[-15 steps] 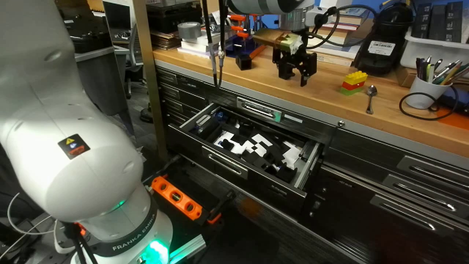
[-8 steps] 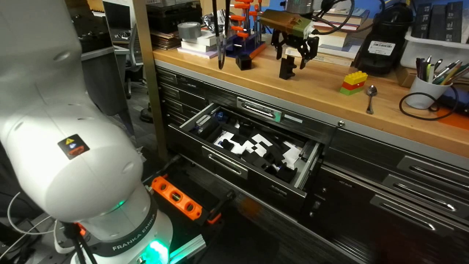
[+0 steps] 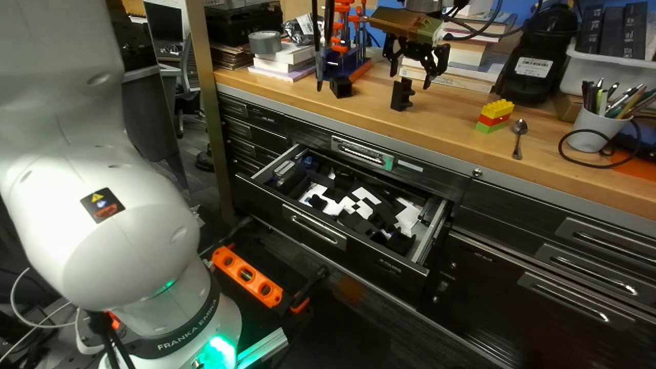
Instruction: Pick up the black objects from the table, put them in the drawer and close the drawer.
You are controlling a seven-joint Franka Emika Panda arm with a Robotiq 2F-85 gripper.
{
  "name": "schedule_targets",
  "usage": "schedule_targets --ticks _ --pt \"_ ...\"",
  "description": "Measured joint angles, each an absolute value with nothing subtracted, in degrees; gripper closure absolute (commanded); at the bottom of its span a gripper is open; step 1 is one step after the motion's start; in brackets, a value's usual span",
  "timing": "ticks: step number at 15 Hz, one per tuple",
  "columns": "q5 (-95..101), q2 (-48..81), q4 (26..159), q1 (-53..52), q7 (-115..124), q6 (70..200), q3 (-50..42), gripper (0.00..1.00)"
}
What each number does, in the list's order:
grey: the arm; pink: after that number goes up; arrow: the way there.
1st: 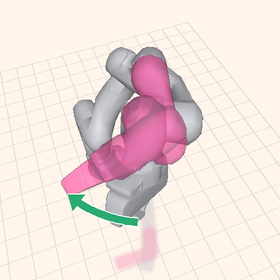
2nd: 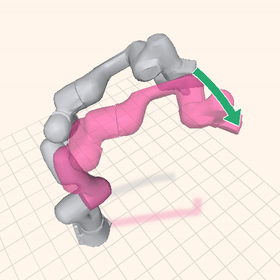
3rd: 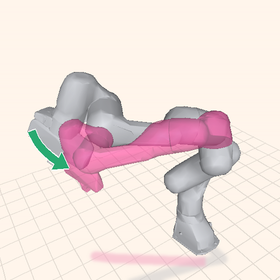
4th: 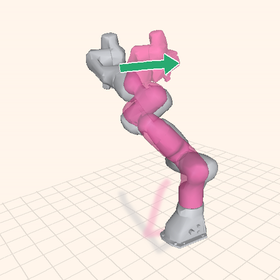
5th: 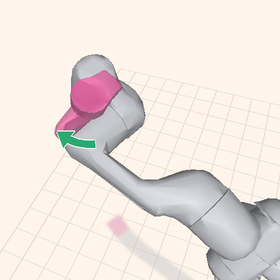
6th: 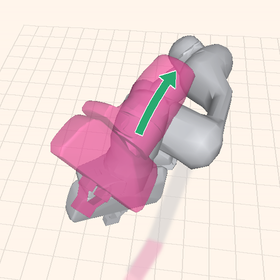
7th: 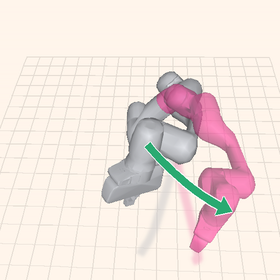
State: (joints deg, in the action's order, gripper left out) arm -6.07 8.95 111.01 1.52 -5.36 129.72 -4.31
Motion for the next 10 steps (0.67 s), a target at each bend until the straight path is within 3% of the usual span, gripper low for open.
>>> schedule_targets --ticks 10 --pt "-5.3 13.8 106.8 1.8 -5.1 129.7 -4.3 0.00"
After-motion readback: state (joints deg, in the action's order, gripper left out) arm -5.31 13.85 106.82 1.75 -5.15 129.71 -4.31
